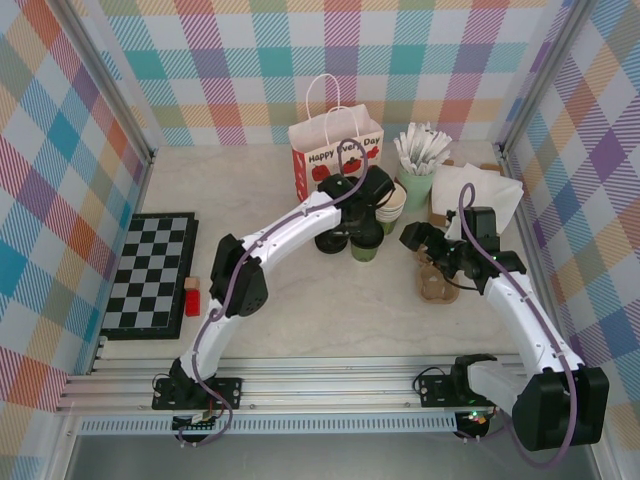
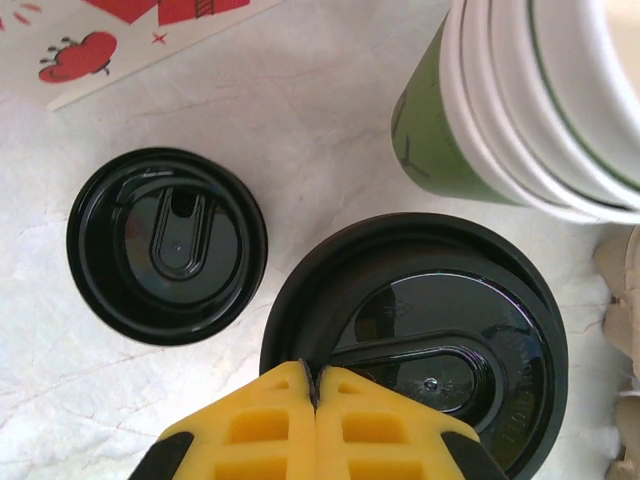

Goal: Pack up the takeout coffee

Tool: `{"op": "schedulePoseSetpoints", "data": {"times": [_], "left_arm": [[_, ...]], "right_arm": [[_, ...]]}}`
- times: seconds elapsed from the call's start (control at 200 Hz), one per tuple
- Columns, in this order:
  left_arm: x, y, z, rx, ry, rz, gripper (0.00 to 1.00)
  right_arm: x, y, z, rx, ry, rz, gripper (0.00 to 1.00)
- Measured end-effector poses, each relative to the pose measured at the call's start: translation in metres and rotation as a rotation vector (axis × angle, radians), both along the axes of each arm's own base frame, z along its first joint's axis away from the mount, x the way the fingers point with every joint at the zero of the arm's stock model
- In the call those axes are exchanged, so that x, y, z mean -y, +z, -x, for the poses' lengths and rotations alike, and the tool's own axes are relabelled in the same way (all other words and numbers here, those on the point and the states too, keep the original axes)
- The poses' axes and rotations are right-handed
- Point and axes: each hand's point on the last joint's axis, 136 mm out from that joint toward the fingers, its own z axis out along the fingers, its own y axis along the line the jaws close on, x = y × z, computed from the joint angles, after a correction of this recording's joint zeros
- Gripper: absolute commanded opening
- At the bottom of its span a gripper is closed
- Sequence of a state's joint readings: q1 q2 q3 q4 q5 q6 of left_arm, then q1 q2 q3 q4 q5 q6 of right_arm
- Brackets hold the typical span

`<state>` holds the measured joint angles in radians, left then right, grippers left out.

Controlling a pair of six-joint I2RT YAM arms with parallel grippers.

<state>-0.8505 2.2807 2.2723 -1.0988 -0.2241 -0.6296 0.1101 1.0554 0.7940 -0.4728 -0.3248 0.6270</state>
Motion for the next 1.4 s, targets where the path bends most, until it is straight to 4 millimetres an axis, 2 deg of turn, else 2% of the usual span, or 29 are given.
{"op": "schedulePoseSetpoints", "data": {"times": [0.065,0.185,0.805,0.875,1.0,1.045,1.175,1.23,1.3,1.4], "left_arm": [[0.004,0.001,-0.004,0.008,-0.002,0.000,0.00],[0.006,0.001,-0.008,0.014,-0.006,-0.003,0.06],[0.004,0.002,-0.004,-0.001,-0.015,-0.012,0.22],[0.003,0.007,-0.004,0.005,-0.014,-0.006,0.29],[0.001,0.025,-0.004,0.031,-0.020,0.015,0.45],[-0.003,0.037,-0.005,0.049,-0.021,0.028,0.53],[-0.015,0.077,-0.004,0.114,-0.034,0.064,0.88],[-0.024,0.097,-0.003,0.149,-0.029,0.081,0.99],[-0.039,0.122,-0.005,0.198,-0.011,0.114,1.00],[-0.071,0.153,-0.013,0.273,0.042,0.140,1.00]], "right_arm": [[0.002,0.000,-0.001,0.000,-0.007,0.001,1.00],[0.002,-0.001,0.000,-0.003,-0.008,0.002,1.00],[0.006,0.003,0.003,0.005,-0.021,0.002,1.00],[0.007,0.003,0.002,0.005,-0.026,0.006,1.00],[0.013,0.001,0.002,-0.005,-0.068,0.020,1.00],[0.019,0.000,0.002,-0.019,-0.109,0.028,1.00],[0.040,-0.016,0.012,-0.133,-0.286,0.047,1.00],[0.046,-0.024,0.018,-0.187,-0.337,0.050,1.00],[0.049,-0.033,0.023,-0.253,-0.389,0.040,1.00],[0.052,-0.051,0.032,-0.399,-0.509,0.001,1.00]]}}
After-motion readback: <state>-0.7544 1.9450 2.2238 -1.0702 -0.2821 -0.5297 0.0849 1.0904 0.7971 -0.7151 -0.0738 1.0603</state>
